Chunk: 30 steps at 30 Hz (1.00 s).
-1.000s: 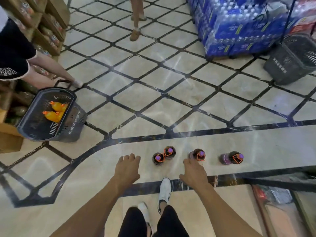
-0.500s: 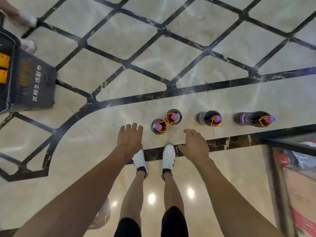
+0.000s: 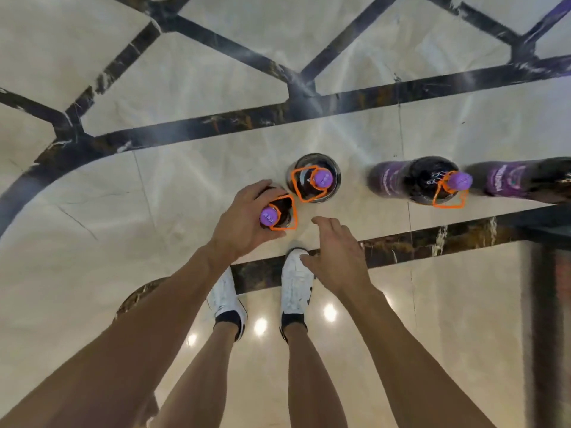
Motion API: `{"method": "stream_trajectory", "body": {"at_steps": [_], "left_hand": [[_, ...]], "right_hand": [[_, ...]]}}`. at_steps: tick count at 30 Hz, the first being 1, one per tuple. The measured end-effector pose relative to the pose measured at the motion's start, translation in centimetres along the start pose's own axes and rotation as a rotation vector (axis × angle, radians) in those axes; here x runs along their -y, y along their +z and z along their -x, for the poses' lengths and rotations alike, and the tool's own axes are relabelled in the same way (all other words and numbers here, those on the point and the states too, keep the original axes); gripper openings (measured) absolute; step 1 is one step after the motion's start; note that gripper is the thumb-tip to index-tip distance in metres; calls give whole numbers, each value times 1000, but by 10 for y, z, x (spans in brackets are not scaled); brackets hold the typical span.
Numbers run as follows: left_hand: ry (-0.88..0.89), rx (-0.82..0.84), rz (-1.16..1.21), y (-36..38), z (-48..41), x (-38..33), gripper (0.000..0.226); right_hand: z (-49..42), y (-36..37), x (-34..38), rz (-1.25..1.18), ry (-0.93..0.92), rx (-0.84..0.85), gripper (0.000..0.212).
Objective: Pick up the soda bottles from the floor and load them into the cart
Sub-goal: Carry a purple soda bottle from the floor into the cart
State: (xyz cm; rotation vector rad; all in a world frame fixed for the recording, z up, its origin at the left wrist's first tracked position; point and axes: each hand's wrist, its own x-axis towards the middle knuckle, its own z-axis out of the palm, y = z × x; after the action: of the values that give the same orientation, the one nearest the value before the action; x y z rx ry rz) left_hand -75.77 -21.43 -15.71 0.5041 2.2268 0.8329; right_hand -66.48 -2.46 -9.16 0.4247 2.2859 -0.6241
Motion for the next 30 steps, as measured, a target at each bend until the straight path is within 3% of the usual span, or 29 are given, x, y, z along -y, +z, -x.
{"method": "stream_trajectory", "body": {"at_steps": [6, 14, 18, 21, 24, 26, 30], "left_hand": [[61, -66, 166, -12, 4, 32, 78], [-103, -20, 466, -58, 27, 105, 85], [-216, -46, 696, -66, 36, 139, 87], [-318, -132, 844, -70, 40, 165, 84], [-394, -216, 956, -70, 39, 194, 87], [-437, -247, 1020, -68, 39, 207, 96], [-483, -276, 1058, -68, 38, 209, 96]], "right_hand": [[-10, 20, -2, -29, 4, 39, 75], [-84, 58, 24, -379, -99, 171, 102], [-141, 89, 39, -470, -191, 150, 106], [-177, 109, 46, -349, -312, 92, 114], [-207, 119, 52, -65, -431, 78, 119], [-225, 123, 57, 79, -487, 89, 118], [-243, 128, 69, 147, -529, 74, 106]]}}
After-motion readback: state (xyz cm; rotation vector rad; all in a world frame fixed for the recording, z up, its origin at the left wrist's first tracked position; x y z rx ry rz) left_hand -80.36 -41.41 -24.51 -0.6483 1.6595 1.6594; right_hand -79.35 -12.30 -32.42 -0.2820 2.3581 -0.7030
